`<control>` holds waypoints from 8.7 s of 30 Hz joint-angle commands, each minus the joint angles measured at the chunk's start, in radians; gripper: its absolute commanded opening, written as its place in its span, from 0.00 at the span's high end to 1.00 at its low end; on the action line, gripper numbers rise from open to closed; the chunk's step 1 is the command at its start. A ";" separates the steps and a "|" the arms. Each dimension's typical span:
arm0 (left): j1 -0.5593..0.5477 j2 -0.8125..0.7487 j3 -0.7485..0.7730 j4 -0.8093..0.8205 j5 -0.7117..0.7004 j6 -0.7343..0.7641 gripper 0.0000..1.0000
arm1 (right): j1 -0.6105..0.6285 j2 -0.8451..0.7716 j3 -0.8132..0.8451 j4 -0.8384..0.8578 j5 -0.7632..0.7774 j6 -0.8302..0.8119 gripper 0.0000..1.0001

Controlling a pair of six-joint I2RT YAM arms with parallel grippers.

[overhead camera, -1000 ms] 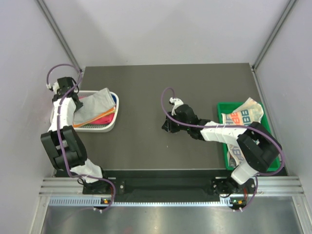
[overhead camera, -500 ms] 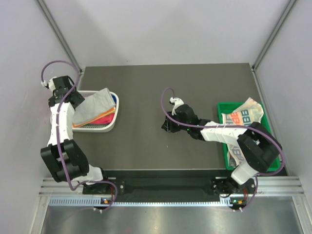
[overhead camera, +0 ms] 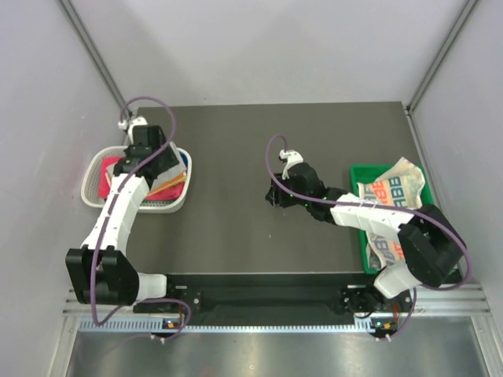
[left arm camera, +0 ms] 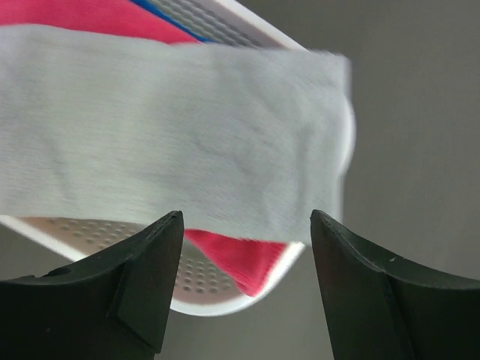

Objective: Fold and stack the towels
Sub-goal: Neatly place the folded towel into the bin, then grab crumpled towel, then move the towel to the center of the board, then flatten out the crumpled towel

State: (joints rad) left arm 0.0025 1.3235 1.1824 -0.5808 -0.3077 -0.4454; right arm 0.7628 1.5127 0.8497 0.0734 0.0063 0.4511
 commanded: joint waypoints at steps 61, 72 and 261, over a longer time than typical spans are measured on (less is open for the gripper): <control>-0.504 -0.150 0.014 0.067 0.197 0.030 0.29 | -0.364 -0.194 0.810 -0.554 0.337 -0.094 1.00; -0.352 -0.282 0.016 0.059 -0.001 -0.036 0.27 | 0.074 -0.198 0.320 -0.233 -0.016 -0.060 0.98; -0.908 -0.377 0.083 0.006 -0.131 0.051 1.00 | -0.043 -0.716 0.225 -0.417 0.224 -0.181 1.00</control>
State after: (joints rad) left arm -0.8989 0.9600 1.2358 -0.5339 -0.4290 -0.3840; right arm 0.6979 0.8204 1.0523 -0.2802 0.1894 0.2710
